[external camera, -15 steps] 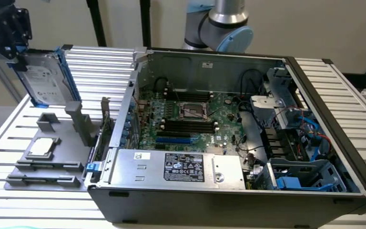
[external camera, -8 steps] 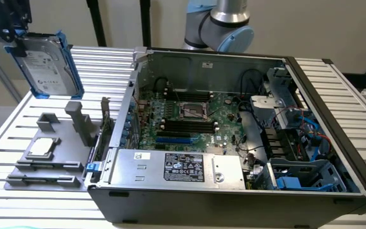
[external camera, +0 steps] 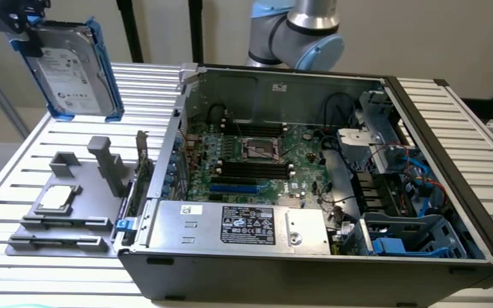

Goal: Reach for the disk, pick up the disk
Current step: 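Pick up the disk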

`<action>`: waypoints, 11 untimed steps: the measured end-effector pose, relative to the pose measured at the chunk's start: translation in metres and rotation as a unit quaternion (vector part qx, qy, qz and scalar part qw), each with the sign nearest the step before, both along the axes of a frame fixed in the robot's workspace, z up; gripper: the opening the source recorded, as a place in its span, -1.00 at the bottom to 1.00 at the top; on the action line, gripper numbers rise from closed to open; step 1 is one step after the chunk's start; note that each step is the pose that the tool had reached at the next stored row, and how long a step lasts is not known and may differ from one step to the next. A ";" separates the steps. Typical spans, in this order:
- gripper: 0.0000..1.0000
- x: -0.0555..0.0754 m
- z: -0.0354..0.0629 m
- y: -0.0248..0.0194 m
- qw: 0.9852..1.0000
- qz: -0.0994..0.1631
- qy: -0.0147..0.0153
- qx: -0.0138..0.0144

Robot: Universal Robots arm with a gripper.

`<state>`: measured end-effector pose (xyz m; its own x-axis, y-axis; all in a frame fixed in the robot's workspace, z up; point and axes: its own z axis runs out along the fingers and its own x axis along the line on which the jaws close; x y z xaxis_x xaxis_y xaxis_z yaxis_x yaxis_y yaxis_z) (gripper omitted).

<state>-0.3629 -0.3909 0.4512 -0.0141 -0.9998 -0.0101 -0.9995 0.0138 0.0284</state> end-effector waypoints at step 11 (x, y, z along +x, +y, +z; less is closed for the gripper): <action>-0.35 0.047 0.0397 -0.0164 1.000 0.000 0.001 0.000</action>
